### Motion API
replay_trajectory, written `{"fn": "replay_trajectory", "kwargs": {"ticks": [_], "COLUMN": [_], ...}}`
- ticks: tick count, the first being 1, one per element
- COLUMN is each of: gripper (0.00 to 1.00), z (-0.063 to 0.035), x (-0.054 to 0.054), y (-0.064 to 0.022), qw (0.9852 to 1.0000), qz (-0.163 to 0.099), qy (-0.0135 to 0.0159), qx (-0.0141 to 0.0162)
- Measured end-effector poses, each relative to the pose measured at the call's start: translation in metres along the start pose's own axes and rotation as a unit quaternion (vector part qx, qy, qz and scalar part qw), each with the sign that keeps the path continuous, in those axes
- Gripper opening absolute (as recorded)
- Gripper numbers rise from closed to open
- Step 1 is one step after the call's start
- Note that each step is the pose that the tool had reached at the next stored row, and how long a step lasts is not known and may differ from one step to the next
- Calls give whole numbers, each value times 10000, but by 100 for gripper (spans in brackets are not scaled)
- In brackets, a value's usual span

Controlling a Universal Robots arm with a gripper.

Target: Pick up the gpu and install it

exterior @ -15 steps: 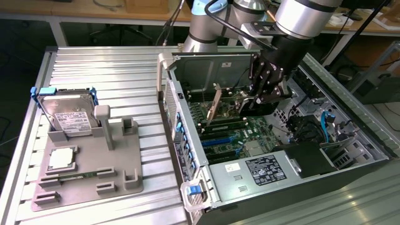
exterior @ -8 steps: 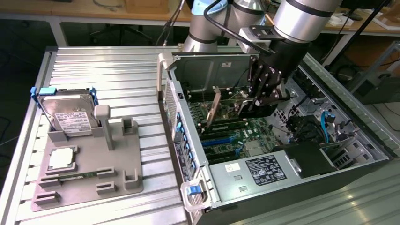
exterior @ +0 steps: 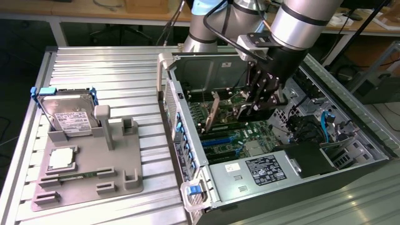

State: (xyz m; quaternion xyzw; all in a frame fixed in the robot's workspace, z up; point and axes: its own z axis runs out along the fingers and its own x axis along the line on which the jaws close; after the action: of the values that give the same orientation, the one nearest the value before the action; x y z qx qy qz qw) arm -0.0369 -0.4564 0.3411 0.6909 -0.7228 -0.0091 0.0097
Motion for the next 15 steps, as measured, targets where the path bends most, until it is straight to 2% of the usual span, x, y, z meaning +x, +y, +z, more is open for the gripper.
{"fn": "replay_trajectory", "kwargs": {"ticks": [15], "gripper": [27], "z": [223], "x": [21], "y": [86], "qw": [9998], "qz": [-219], "qy": [5], "qx": [7]}}
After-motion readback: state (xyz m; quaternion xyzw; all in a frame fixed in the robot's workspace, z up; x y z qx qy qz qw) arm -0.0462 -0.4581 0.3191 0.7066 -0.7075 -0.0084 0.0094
